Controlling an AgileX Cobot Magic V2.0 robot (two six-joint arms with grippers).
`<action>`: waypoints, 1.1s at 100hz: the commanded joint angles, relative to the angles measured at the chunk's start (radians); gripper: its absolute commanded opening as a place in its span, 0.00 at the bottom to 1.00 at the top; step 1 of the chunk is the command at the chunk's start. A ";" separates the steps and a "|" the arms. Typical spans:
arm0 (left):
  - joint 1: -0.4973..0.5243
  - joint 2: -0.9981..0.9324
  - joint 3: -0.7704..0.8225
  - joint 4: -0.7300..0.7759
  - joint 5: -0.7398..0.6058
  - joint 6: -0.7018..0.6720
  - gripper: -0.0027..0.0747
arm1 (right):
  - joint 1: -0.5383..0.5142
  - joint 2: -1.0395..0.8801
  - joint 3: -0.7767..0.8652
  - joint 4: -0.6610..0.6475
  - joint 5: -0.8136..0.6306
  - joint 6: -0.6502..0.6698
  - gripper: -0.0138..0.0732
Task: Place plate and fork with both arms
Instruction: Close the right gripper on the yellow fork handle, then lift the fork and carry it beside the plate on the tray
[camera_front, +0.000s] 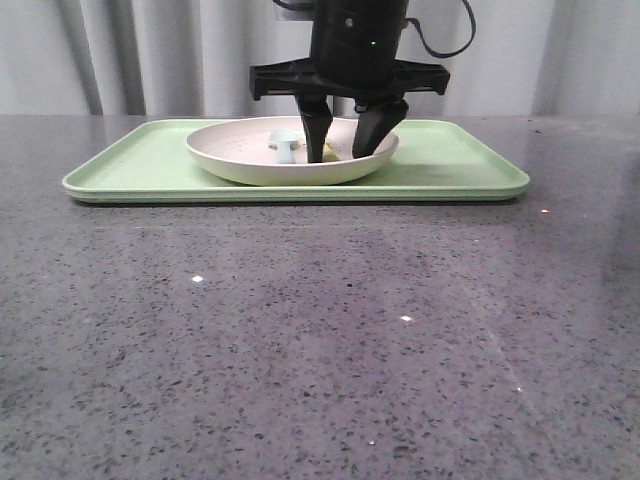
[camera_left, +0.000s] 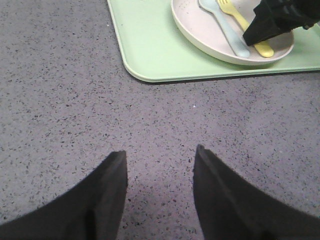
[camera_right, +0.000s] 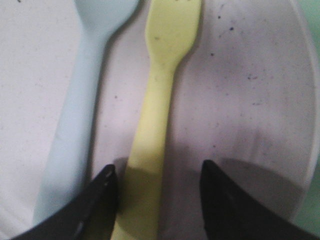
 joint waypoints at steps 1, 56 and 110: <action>-0.008 -0.002 -0.030 -0.015 -0.068 -0.008 0.44 | -0.001 -0.049 -0.026 -0.007 -0.017 0.000 0.41; -0.008 -0.002 -0.030 -0.017 -0.068 -0.008 0.44 | -0.001 -0.057 -0.026 -0.007 0.000 0.000 0.15; -0.008 -0.002 -0.030 -0.017 -0.068 -0.008 0.44 | -0.024 -0.178 -0.027 -0.010 0.013 0.041 0.15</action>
